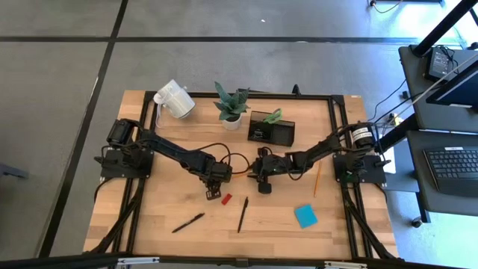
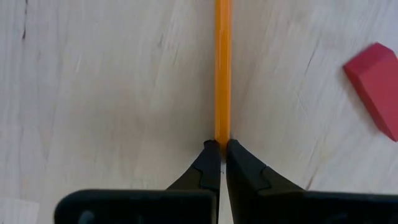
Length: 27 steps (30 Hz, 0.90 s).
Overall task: Pick and place office supplies into organizer
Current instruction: Put the left orange pencil into the desk organizer
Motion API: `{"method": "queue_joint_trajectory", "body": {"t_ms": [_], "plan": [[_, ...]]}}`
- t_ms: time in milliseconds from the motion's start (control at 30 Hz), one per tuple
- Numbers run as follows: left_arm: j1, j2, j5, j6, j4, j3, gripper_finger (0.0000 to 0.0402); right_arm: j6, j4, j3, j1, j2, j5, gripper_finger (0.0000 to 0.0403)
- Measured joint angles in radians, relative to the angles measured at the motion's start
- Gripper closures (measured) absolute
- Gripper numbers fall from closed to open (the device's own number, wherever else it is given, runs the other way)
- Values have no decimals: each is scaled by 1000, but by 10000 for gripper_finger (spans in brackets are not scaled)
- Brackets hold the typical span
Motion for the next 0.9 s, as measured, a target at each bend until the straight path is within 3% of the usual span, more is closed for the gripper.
{"method": "queue_joint_trajectory", "body": {"t_ms": [133,400,667,800,900], "plan": [[-1,0,-7,-6,1,0,398,1,-18,0,1,0,-7,271],[-2,0,-19,-27,1,0,397,-42,-25,-1,2,0,-18,376],[-2,-37,-33,-30,-10,11,326,-46,-27,-1,2,-3,-9,376],[-14,-131,-87,-10,-9,24,293,-53,-72,-4,2,-39,5,376],[-46,-195,-133,-8,-38,21,282,-65,-173,-7,2,-97,74,376]]}}
